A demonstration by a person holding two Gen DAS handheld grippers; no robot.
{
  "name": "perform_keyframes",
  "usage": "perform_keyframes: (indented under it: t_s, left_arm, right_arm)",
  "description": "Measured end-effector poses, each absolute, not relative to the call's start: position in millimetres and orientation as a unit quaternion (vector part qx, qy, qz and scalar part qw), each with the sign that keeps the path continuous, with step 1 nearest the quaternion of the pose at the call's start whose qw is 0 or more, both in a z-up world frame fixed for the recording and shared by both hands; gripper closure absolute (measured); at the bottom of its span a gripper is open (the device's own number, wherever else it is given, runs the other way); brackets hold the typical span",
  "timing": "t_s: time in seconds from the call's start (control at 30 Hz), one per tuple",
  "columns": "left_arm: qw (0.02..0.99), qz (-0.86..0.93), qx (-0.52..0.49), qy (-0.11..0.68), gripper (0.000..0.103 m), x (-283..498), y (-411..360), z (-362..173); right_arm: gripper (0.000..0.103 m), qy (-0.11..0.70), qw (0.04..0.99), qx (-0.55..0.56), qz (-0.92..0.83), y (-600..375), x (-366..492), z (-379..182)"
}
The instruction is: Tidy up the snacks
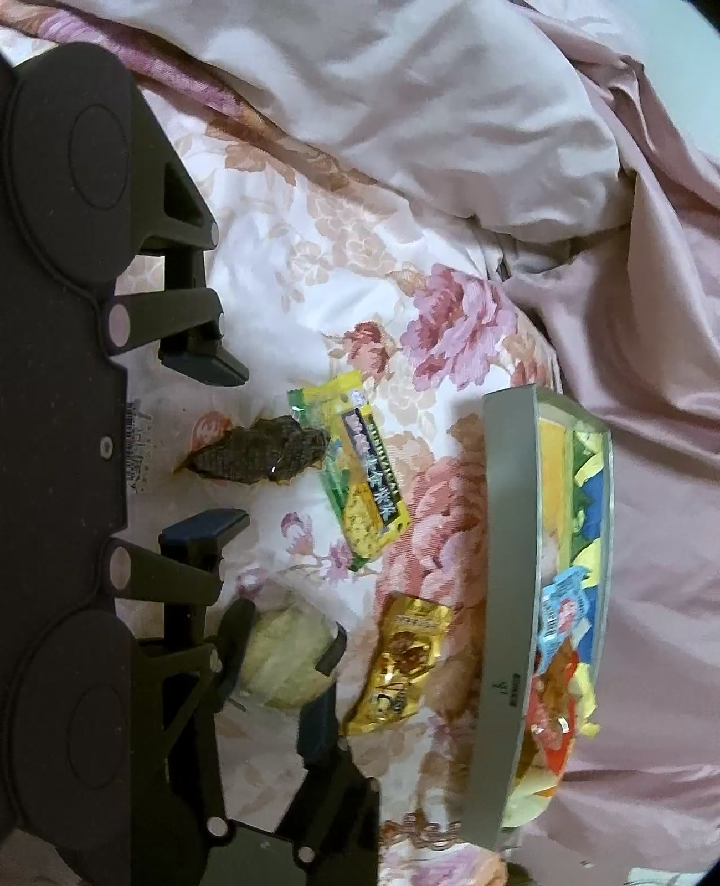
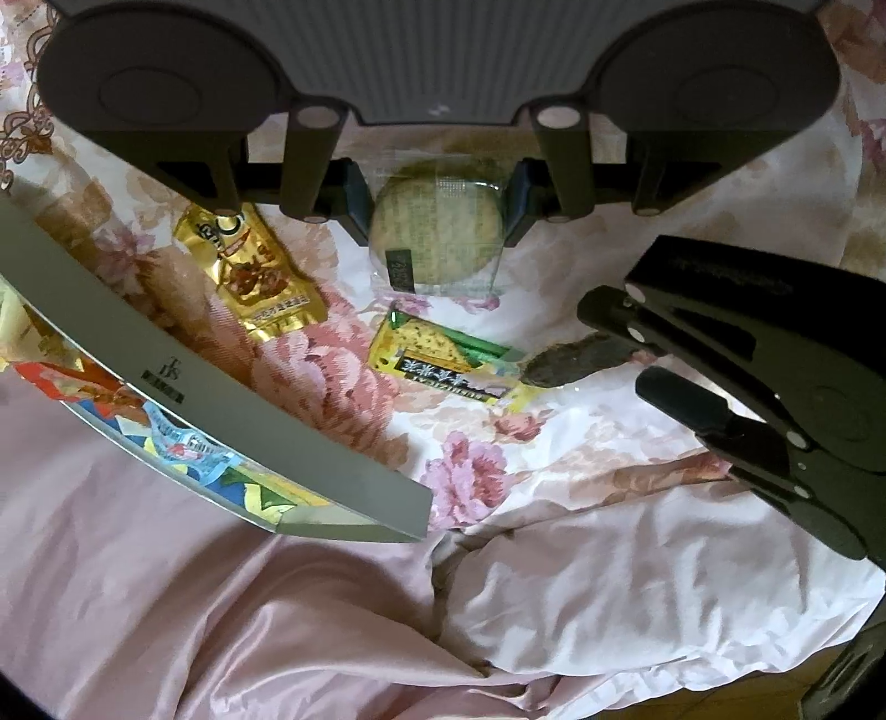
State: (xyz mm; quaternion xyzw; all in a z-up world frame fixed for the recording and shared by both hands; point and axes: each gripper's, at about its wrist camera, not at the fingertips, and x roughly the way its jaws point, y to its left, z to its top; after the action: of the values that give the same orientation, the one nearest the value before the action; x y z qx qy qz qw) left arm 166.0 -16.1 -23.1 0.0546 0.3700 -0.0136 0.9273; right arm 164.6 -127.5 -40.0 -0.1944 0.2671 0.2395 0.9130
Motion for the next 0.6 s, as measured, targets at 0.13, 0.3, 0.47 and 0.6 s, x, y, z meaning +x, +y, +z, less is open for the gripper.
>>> perform_keyframes:
  t_s: [0.13, 0.3, 0.47, 0.6]
  left_arm:
    - [0.936, -0.004, 0.051, 0.349, 0.052, 163.3, -17.0, -18.0]
    - [0.945, 0.006, 0.037, 0.325, 0.052, 161.1, -16.7, -9.0]
    - [0.952, 0.013, 0.023, 0.306, 0.052, 166.0, -21.2, 3.2]
    - [0.956, 0.011, 0.018, 0.293, 0.052, 171.2, -28.7, 15.2]
  right_arm:
    - [0.051, 0.262, 0.916, -0.192, 0.234, -128.9, 164.7, -38.1]
    - [0.051, 0.248, 0.924, -0.184, 0.223, -133.6, 165.5, -32.7]
    - [0.051, 0.235, 0.932, -0.178, 0.213, -137.4, 164.5, -25.1]
    - [0.051, 0.22, 0.937, -0.17, 0.21, -143.4, 161.5, -14.0]
